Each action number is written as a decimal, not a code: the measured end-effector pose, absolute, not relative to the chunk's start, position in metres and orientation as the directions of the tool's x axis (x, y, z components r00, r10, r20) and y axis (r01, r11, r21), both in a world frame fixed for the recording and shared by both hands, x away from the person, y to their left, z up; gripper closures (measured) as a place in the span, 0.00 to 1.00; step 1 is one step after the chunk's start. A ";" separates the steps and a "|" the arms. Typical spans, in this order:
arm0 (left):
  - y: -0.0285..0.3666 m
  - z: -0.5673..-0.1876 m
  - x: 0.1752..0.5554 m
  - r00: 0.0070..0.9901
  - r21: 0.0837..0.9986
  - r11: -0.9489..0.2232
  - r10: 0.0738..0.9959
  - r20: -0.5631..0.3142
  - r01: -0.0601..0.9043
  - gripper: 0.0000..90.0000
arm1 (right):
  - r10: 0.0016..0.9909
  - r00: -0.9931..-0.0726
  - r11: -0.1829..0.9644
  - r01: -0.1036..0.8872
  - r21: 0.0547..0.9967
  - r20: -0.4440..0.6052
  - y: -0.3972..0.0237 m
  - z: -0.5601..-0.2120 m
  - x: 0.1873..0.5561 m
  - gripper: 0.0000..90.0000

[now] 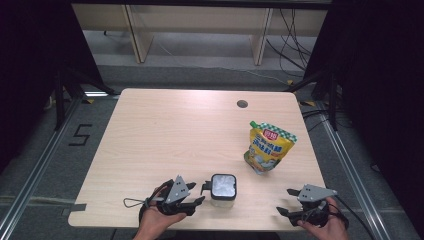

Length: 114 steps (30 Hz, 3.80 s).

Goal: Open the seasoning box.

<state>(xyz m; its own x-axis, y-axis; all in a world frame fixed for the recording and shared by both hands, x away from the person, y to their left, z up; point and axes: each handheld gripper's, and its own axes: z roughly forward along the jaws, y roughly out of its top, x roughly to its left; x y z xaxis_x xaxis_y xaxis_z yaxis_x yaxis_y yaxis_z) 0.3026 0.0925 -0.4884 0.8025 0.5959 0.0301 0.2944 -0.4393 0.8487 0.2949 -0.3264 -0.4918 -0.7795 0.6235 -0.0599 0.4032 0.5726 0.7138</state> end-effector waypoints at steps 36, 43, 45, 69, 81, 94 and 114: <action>0.080 -0.444 0.303 0.791 0.917 -0.325 0.611 0.018 0.230 0.99 | 0.597 -0.797 0.600 0.369 0.710 -0.091 -0.319 -0.490 0.291 0.31; 0.075 -0.450 0.311 0.796 0.908 -0.335 0.606 0.003 0.252 0.99 | 0.590 -0.802 0.605 0.359 0.711 -0.097 -0.319 -0.490 0.292 0.31; 0.075 -0.453 0.313 0.795 0.905 -0.339 0.607 0.001 0.257 0.99 | 0.601 -0.795 0.596 0.378 0.708 -0.081 -0.319 -0.490 0.290 0.31; 0.082 -0.462 0.318 0.802 0.915 -0.294 0.595 -0.052 0.278 0.99 | 0.564 -0.819 0.614 0.331 0.717 -0.105 -0.318 -0.488 0.286 0.41; 0.083 -0.465 0.319 0.799 0.922 -0.260 0.596 -0.082 0.288 0.99 | 0.585 -0.811 0.437 0.292 0.851 -0.022 -0.313 -0.470 0.285 0.57; 0.086 -0.467 0.320 0.793 0.921 -0.260 0.603 -0.080 0.291 0.98 | 0.516 -0.852 0.459 0.185 0.869 -0.090 -0.266 -0.458 0.294 0.83; 0.089 -0.470 0.321 0.790 0.923 -0.230 0.603 -0.114 0.308 0.95 | 0.390 -0.901 0.521 0.045 0.852 -0.190 -0.207 -0.451 0.304 1.00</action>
<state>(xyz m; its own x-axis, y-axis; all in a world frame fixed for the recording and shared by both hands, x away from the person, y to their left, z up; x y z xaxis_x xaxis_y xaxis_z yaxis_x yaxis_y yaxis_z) 0.3214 0.0890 -0.4700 0.7900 0.6025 -0.1136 0.3085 -0.2305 0.9229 0.3044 -0.2074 -0.4510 -0.9009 0.3900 -0.1904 0.0455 0.5212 0.8522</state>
